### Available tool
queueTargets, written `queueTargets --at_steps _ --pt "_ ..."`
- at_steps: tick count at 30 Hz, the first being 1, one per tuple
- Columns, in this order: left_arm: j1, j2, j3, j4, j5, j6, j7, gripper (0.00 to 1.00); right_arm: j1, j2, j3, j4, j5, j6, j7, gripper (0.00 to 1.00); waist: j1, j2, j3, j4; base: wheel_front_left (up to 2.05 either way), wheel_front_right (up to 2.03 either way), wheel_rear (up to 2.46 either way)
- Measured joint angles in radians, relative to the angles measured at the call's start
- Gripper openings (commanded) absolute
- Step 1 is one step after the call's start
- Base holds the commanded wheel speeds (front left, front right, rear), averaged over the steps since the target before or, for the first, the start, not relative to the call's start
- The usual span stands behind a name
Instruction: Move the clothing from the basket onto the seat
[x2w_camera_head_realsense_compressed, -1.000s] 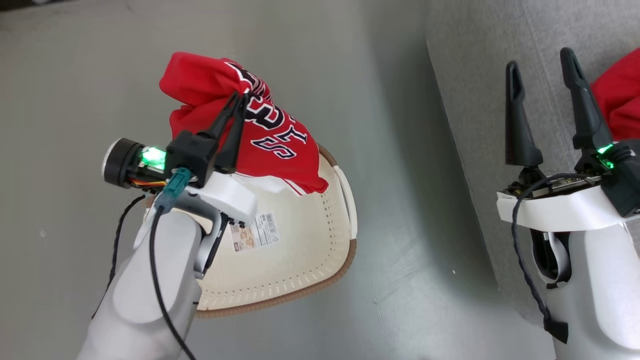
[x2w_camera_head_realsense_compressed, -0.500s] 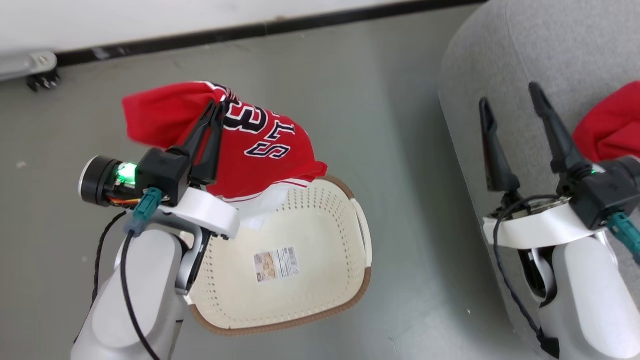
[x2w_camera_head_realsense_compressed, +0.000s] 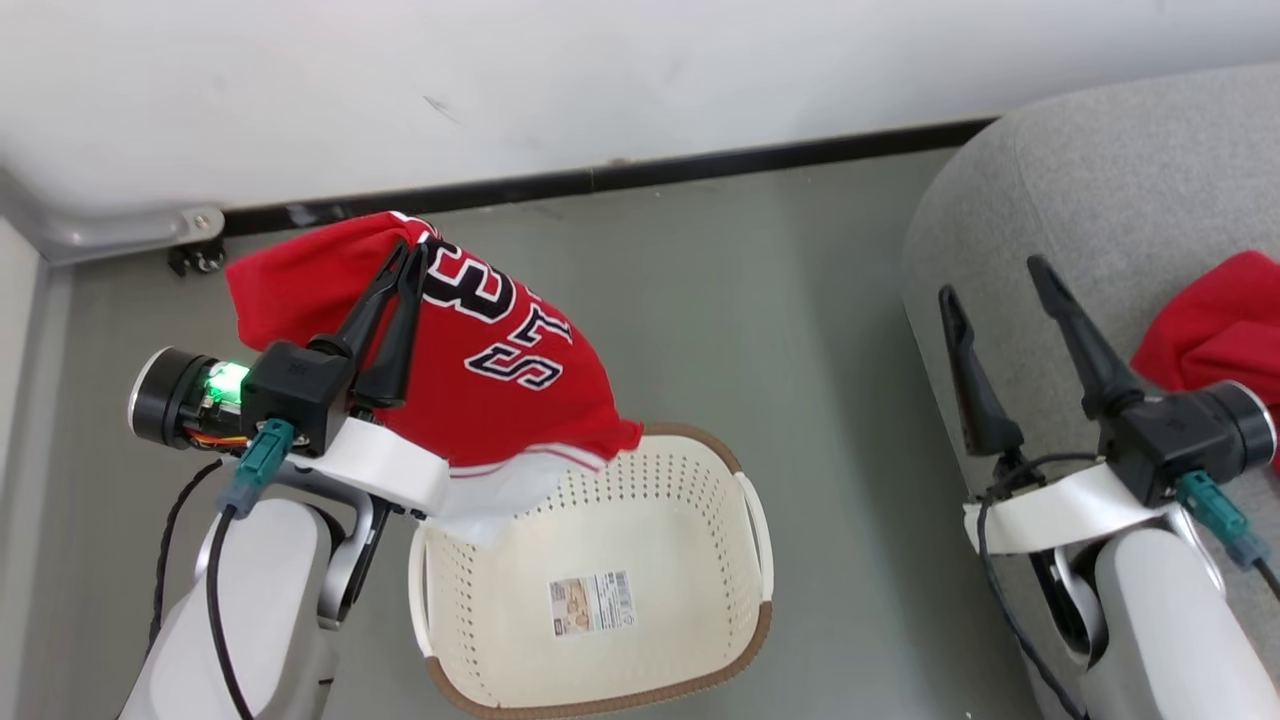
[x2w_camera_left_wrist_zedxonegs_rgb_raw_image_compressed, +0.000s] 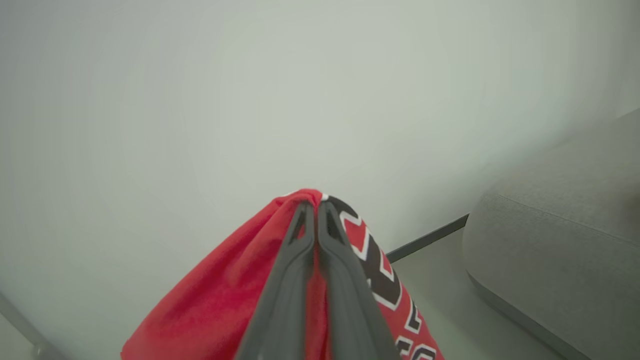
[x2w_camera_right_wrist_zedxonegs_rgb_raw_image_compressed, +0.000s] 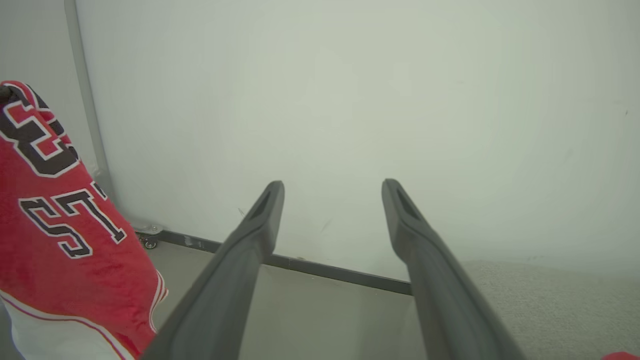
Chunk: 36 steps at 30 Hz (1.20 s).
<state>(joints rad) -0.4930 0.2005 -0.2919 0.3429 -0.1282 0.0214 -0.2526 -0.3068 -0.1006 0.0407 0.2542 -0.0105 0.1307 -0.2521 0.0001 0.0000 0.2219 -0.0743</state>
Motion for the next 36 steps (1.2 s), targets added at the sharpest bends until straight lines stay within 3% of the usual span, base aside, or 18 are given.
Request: queueTargets --at_steps 17,36 --pt "0.027 0.015 -0.029 -0.024 -0.023 -0.077 0.000 0.00 0.097 -0.055 0.129 0.056 0.015 0.000 0.010 1.00 0.0000 0.0000 -0.171 0.045 0.00 0.00 0.00" --pt "0.018 0.036 -0.141 -0.085 -0.018 -0.136 0.000 0.00 0.081 -0.154 0.454 0.083 0.145 0.000 0.114 1.00 0.0000 0.0000 -0.274 0.068 0.00 0.00 0.00"
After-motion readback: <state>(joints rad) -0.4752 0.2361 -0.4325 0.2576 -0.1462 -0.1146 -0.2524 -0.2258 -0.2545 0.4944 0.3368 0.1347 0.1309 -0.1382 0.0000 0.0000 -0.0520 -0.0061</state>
